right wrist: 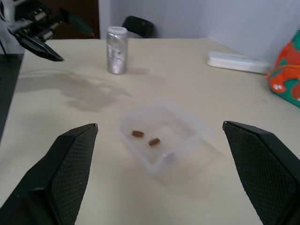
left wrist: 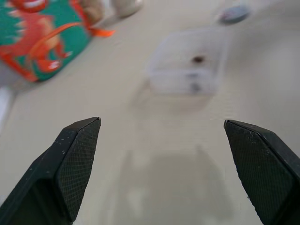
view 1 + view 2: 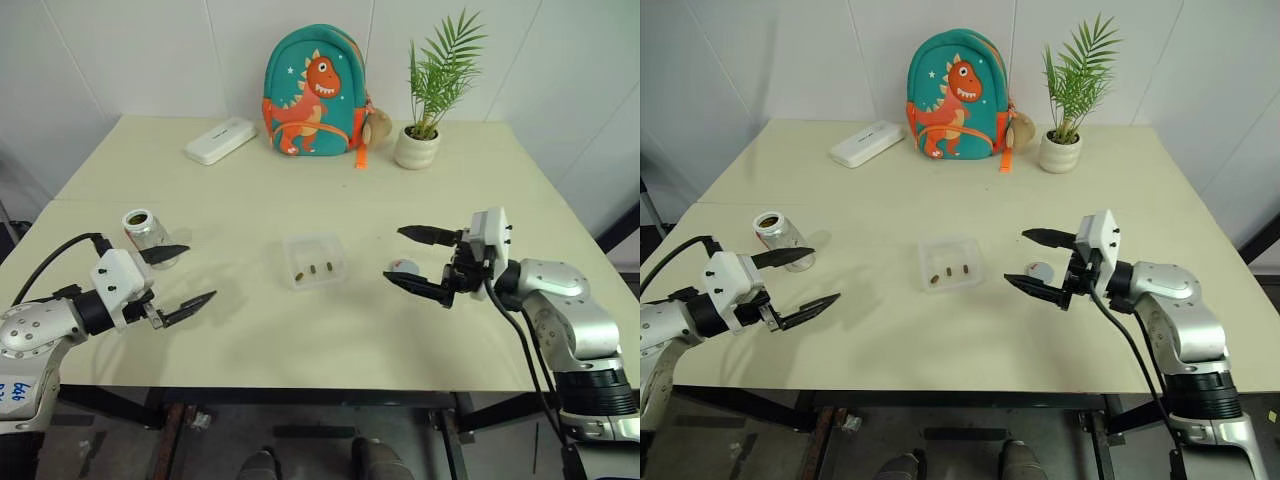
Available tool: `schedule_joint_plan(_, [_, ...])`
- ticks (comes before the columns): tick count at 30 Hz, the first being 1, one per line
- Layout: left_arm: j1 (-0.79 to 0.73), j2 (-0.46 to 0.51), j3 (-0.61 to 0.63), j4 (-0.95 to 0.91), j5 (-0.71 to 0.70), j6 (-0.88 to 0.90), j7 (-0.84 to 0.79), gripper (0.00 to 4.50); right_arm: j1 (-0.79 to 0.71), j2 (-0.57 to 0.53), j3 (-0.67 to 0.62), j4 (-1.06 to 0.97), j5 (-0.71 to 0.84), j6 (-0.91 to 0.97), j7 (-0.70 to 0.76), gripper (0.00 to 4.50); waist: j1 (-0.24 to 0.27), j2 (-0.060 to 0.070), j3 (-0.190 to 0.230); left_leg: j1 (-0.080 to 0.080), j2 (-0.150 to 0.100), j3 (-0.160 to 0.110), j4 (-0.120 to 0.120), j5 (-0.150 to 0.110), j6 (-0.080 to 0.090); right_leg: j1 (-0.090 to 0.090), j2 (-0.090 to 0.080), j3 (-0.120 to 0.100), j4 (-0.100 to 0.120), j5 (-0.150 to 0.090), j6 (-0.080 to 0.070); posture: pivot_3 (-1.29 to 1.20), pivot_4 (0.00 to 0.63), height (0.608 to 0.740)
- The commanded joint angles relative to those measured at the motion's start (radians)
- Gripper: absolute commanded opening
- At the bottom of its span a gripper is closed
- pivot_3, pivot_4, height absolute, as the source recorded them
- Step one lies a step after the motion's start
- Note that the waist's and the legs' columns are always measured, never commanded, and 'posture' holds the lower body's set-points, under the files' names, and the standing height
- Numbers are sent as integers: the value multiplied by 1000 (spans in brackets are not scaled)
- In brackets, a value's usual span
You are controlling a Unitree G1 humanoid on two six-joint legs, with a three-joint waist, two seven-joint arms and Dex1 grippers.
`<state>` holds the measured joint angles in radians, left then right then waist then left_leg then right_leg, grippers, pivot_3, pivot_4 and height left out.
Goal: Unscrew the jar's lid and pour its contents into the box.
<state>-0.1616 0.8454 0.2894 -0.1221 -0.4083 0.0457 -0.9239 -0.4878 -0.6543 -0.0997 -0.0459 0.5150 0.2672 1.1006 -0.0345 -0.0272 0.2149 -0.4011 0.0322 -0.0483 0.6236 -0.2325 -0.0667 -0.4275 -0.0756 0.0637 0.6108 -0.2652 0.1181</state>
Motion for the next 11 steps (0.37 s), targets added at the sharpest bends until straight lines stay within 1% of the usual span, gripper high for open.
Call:
schedule_joint_plan(1, [-76, -11, -24, 43, -10, -8, -27, 4494, 27, -28, -46, -41, -3, -26, -8, 4500, 1, 0, 0, 0, 0, 0, 0, 0, 0, 0, 0, 0, 0, 0, 0, 0, 150, 740])
schedule_joint_plan(5, [-127, -21, -42, 102, 6, -32, -55, 4494, 103, -54, -82, -100, 10, 5, -33, 4500, 1, 0, 0, 0, 0, 0, 0, 0, 1, 0, 0, 1, 0, 0, 1, 0, 150, 740])
schedule_joint_plan(7, [-140, -27, -40, 117, 5, -27, -44, 4494, 117, -56, -86, -99, 5, -1, -45, 4500, -1, 0, 0, 0, 0, 1, 0, 0, 1, 0, 0, 1, 0, 1, 2, 0, 150, 740])
schedule_joint_plan(8, [-139, -24, -44, 112, -11, 6, -52, 4494, 119, -54, -88, -96, 7, 1, -54, 4500, -2, 0, 0, 0, 0, 1, 0, 0, 1, 0, 0, 1, 0, 1, 3, 0, 150, 740])
schedule_joint_plan(11, [-148, -30, -49, 114, 2, -2, -49, 4494, 120, -51, -81, -87, 0, -6, -63, 4500, -2, 0, 0, 0, 0, 1, 1, 0, 1, 0, 0, 1, 0, 2, 4, 0, 150, 740])
